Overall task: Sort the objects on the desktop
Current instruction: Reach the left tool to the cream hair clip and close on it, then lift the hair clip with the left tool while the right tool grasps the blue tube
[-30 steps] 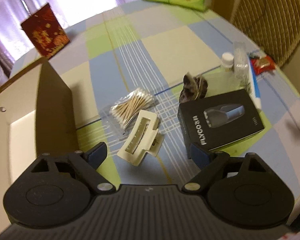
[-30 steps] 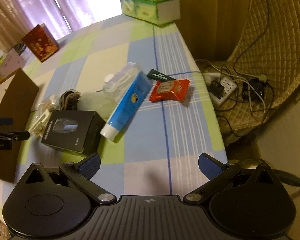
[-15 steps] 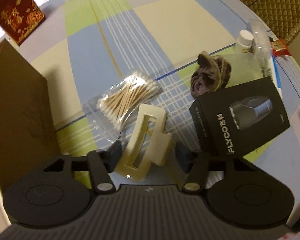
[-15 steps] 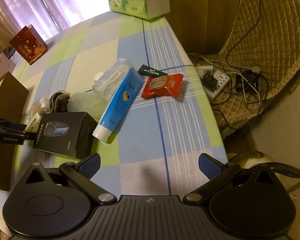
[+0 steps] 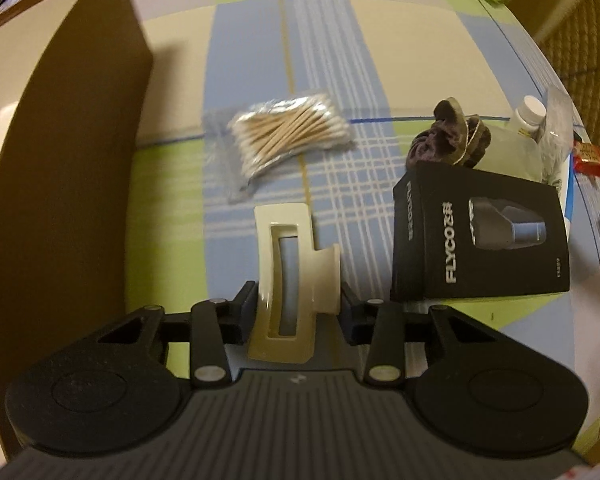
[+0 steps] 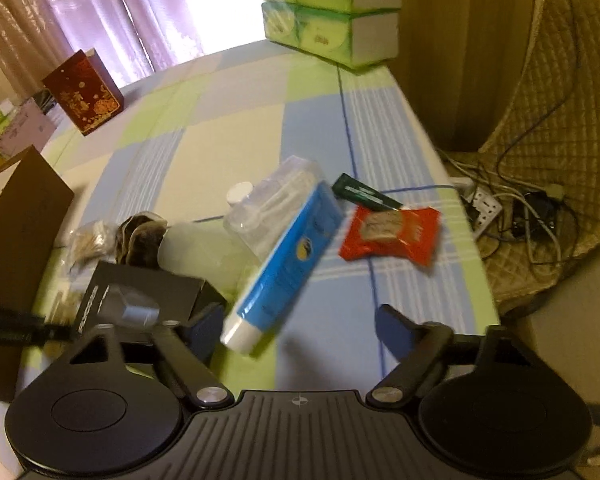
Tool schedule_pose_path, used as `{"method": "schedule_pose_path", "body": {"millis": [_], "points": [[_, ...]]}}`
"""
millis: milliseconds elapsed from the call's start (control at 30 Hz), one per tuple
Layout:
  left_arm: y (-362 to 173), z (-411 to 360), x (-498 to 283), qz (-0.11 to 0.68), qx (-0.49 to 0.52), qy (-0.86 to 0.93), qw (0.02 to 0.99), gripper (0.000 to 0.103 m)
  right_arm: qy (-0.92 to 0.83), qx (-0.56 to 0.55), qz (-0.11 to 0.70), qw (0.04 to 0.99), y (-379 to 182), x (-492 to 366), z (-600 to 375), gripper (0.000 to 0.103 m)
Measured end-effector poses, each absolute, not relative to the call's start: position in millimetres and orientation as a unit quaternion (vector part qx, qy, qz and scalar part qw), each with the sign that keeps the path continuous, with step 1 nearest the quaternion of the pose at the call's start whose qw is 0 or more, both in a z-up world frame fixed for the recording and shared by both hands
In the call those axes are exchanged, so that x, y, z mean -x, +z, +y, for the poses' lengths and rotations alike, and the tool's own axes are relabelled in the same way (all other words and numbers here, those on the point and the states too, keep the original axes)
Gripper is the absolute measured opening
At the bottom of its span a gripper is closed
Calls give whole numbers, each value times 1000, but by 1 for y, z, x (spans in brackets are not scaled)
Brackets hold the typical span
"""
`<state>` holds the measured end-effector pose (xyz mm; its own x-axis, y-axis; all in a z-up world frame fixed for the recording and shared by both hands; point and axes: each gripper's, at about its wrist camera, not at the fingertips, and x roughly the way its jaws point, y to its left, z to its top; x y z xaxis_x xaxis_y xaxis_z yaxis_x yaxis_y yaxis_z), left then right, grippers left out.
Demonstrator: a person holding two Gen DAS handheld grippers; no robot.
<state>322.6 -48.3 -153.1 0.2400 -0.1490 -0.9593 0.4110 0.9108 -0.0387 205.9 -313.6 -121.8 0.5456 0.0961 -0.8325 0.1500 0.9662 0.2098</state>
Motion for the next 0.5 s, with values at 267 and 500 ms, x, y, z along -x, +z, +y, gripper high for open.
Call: {"method": "schedule_pose_path", "body": {"millis": [267,500], "points": [[-160,-36,-300,594,-82,-159,784,36,-1,-154,478,865,-143,-241,-314,45],[-159,-32,-283,596,-73,-156,784,36,9,-122,499,858,-145,-239,-309,23]]}}
